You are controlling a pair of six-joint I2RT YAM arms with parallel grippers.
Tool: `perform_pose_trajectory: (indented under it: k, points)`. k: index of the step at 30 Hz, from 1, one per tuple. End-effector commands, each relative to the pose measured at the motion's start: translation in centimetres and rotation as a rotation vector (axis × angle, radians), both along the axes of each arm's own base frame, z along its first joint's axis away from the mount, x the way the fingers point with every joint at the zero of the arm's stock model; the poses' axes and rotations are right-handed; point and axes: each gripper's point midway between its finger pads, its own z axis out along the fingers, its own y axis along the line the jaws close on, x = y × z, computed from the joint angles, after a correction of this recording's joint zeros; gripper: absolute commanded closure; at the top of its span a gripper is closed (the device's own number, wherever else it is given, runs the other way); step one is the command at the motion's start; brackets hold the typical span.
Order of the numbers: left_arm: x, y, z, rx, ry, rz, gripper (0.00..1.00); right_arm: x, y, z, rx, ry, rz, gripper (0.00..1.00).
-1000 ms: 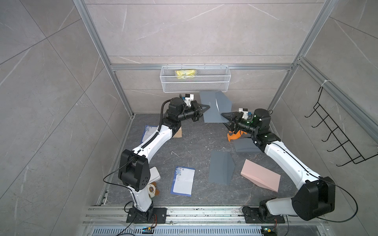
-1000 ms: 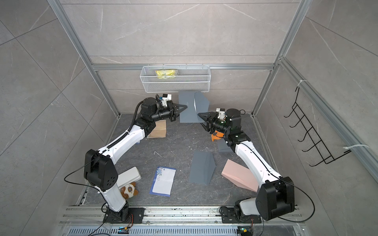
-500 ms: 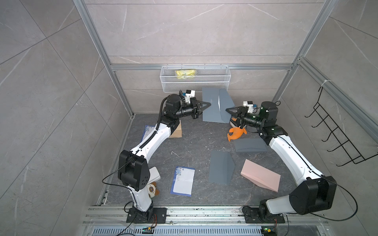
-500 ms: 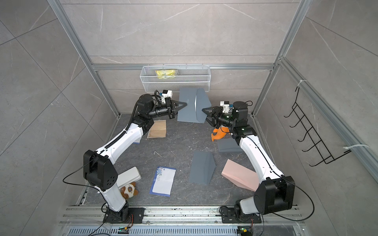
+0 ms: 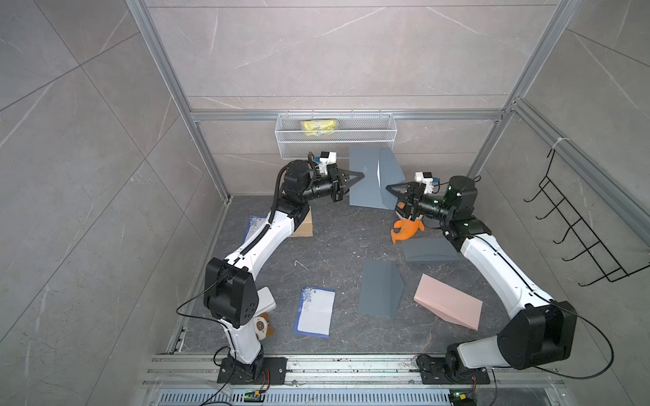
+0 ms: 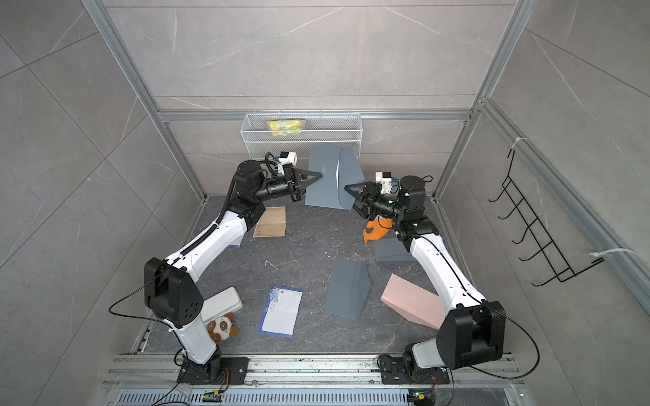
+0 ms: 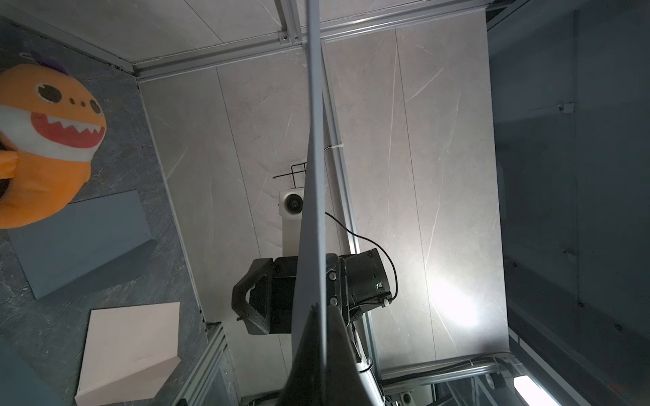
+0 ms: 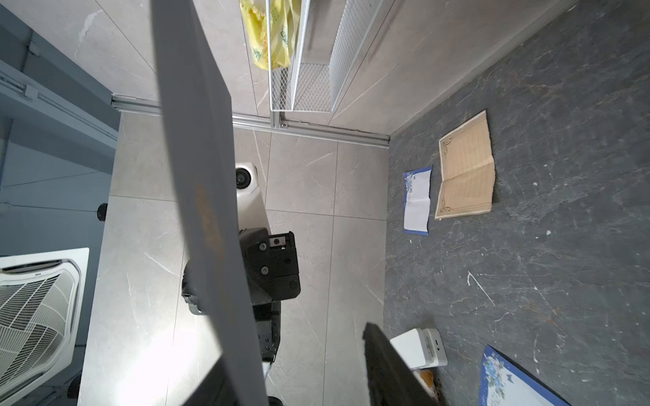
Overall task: Take the letter paper out of the envelope
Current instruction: Pick up the envelope from the center of the board.
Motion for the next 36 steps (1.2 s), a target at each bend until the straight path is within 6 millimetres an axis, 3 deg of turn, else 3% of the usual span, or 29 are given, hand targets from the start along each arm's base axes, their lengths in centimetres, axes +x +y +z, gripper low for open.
perform_pose_trajectory:
  k: [1, 9, 20, 28, 31, 36]
  points:
    - [-1.0, -0.4, 3.0, -0.053, -0.076, -0.03, 1.0, -0.8, 1.0, 0.1, 0.011, -0.023, 0.039, 0.49]
    - [-1.2, -0.5, 3.5, -0.055, -0.083, -0.043, 1.0, -1.8, 2.1, 0.8, 0.037, -0.054, 0.085, 0.49]
    - [-1.4, -0.9, 2.8, -0.03, -0.084, -0.093, 1.0, -3.6, 2.6, 3.8, 0.106, -0.112, 0.173, 0.55]
    - [-1.2, -1.0, 2.3, 0.004, -0.087, -0.12, 1.0, -4.4, 2.7, 3.9, 0.097, -0.113, 0.202, 0.69]
    - [-1.1, -0.9, 2.1, 0.011, -0.086, -0.121, 1.0, -4.4, 2.7, 3.9, 0.095, -0.11, 0.198, 0.79]
    - [-1.0, -0.9, 1.5, 0.03, -0.082, -0.117, 1.0, -4.2, 2.5, 4.1, 0.095, -0.114, 0.179, 0.85]
